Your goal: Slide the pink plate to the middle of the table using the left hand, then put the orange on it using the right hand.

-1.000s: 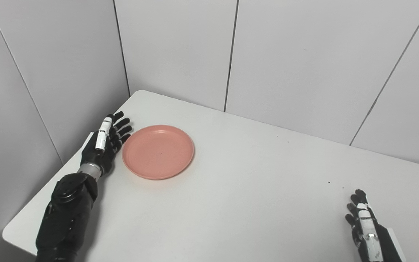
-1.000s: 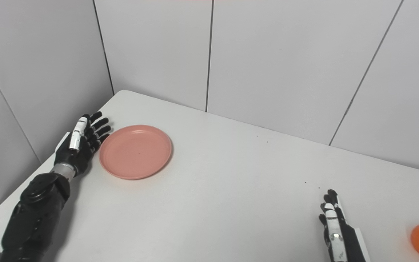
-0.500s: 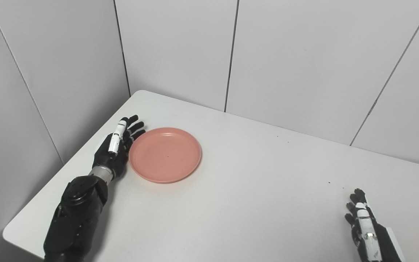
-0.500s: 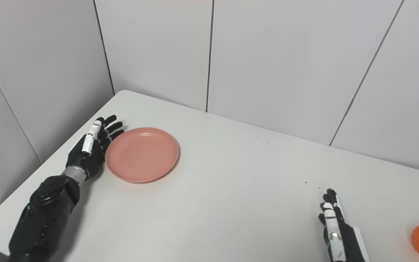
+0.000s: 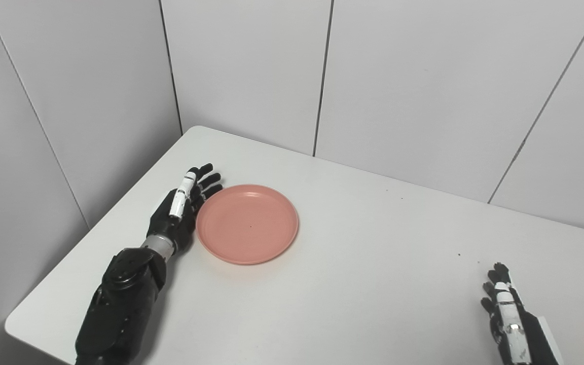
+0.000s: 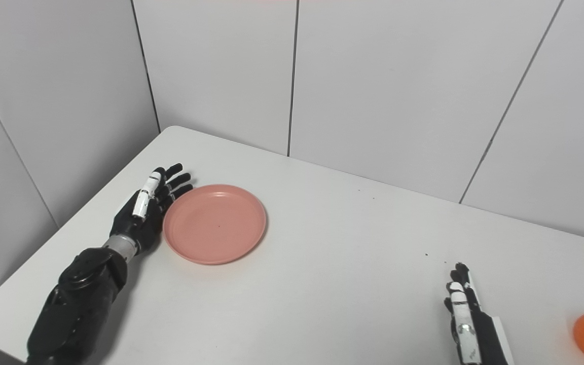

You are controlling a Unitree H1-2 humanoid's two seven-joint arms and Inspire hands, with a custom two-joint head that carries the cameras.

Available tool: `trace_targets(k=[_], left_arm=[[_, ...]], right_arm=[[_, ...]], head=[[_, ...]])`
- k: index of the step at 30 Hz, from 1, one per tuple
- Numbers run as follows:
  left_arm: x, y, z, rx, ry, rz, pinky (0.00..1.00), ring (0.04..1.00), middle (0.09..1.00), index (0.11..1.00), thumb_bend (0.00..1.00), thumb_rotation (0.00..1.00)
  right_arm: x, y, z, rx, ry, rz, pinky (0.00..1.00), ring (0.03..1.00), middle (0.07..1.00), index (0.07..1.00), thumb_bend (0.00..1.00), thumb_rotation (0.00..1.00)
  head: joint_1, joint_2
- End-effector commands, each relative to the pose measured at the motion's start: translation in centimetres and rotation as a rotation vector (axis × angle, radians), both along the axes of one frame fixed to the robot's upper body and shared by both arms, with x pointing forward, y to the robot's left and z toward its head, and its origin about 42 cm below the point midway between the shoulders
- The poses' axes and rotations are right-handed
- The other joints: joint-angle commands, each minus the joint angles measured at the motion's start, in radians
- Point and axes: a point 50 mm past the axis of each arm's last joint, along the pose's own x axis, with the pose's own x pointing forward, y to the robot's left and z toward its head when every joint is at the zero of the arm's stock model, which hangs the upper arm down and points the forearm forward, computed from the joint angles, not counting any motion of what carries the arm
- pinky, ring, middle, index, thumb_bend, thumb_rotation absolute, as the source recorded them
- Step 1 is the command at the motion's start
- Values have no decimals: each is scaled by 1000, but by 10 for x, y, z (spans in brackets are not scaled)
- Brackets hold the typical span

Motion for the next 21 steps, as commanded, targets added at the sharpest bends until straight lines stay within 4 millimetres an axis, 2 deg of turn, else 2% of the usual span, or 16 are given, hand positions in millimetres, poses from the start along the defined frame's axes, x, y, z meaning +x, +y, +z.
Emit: trace_targets(k=[1, 11, 15, 21], left_arm=[[1, -19, -15, -20, 70, -58, 886, 889, 893, 888, 347, 1000], [9, -40, -11, -68, 72, -77, 905, 901, 903, 904, 356, 1000], [8, -52, -12, -66, 60, -142, 933, 922, 926, 924, 364, 1000], [10, -69, -8, -90, 72, -177, 924, 919, 926, 924, 365, 1000]], right_arm=[[3, 3, 16, 8, -64, -2, 1000, 1000, 1000, 1000, 47, 1000], [4, 3, 18, 14, -76, 1, 1000, 1000, 1000, 1000, 44, 1000], [4, 2, 18, 9, -87, 11, 1000, 1000, 1000, 1000, 55, 1000], [5, 3, 19, 8, -95, 9, 1000, 1000, 1000, 1000, 77, 1000]], head=[[-1, 2], [-13, 29], [-20, 39], [-30, 52]])
